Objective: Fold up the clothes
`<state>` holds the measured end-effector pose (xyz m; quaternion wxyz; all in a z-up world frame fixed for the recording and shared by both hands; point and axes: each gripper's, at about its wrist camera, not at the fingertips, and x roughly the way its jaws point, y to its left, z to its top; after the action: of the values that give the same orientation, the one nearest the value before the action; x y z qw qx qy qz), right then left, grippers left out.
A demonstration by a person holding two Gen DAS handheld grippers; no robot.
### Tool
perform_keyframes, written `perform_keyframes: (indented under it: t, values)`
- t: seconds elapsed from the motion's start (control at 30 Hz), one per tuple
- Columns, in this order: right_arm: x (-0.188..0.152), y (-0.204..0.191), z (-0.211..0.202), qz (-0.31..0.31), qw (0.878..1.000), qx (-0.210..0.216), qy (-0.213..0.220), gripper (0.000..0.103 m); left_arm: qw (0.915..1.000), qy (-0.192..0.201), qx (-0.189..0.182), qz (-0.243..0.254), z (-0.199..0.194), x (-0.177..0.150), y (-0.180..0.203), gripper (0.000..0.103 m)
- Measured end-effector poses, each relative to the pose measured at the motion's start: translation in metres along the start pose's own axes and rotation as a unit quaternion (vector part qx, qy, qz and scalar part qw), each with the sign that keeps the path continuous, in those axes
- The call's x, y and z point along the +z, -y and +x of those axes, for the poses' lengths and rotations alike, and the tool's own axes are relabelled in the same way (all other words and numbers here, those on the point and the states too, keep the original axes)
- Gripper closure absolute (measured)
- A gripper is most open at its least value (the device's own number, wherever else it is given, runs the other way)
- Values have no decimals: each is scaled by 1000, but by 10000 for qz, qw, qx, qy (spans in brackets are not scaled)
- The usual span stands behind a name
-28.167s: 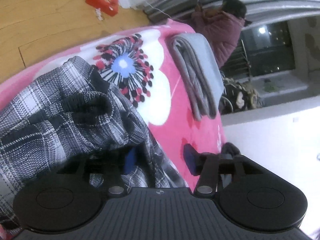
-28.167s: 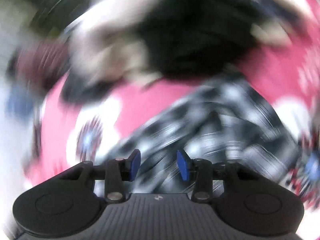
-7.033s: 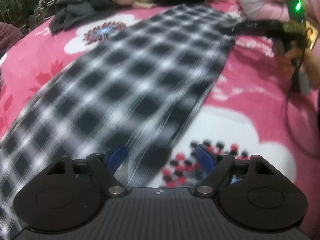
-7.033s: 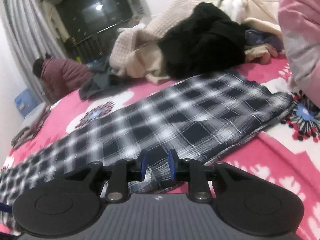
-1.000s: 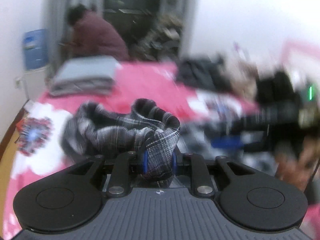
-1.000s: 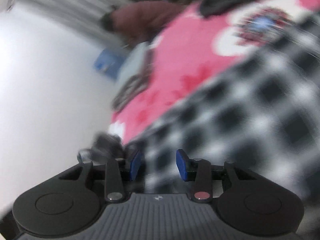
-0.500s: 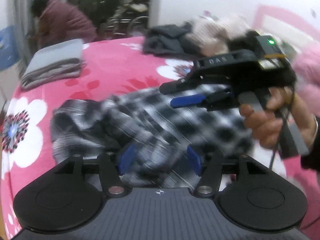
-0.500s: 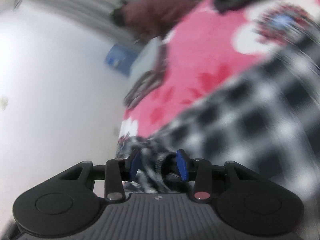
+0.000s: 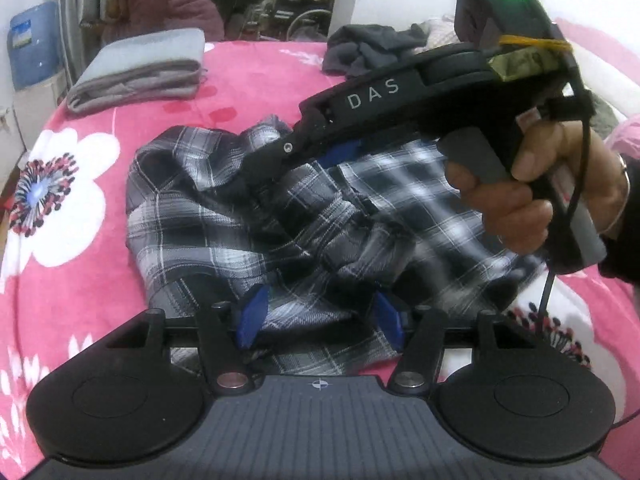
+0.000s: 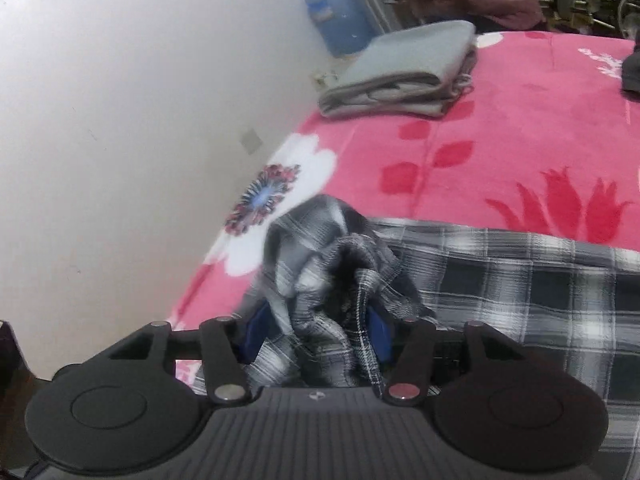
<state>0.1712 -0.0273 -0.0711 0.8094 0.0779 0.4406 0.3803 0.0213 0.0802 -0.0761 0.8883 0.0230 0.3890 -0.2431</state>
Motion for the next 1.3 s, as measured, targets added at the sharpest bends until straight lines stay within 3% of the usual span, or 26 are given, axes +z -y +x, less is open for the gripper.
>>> perform_keyframes:
  t: [0.07, 0.1, 0.13, 0.17, 0.23, 0.3, 0.4, 0.57, 0.67, 0.83, 0.97, 1.17, 1.3]
  values:
    - [-3, 4, 4, 119, 9997, -182, -93, 50, 10000, 24, 23, 56, -2, -1, -2, 44]
    - [-6, 6, 2, 213, 9996, -173, -106, 62, 10000, 32, 39, 66, -3, -1, -3, 44]
    - [-8, 7, 1, 306, 9994, -116, -104, 83, 10000, 44, 52, 71, -3, -1, -3, 44]
    - [-10, 8, -1, 403, 9991, -62, -93, 91, 9999, 55, 66, 76, -4, -2, -4, 44]
    - [-10, 6, -11, 730, 9972, 145, 79, 93, 9999, 76, 65, 66, -7, -1, -7, 44]
    - [-13, 11, -31, 1434, 9858, 789, 368, 93, 9999, 158, -24, -12, -14, 1, -12, 44]
    - [-27, 24, -41, 2234, 9669, 1136, 486, 93, 9985, 199, -418, -292, -22, 4, -24, 44]
    - [-56, 56, -30, 2832, 9569, 572, 295, 93, 9968, 162, -523, -576, -14, 12, -34, 44]
    - [-54, 50, -37, 2626, 9622, 566, 451, 93, 9974, 104, -411, -590, -2, 18, -32, 44]
    - [-63, 44, -26, 2437, 9694, 225, 177, 93, 9988, -393, 124, -245, 28, 22, -14, 44]
    - [-67, 37, -35, 2281, 9731, 173, 258, 93, 9988, -392, 276, 16, 32, 21, -5, 44]
    - [-74, 26, -37, 1676, 9850, -251, 337, 92, 9956, -696, 564, 291, 42, 20, 1, 44]
    - [-79, 3, -43, 980, 9903, -831, 532, 89, 9967, -535, 570, 240, 34, 27, 5, 44]
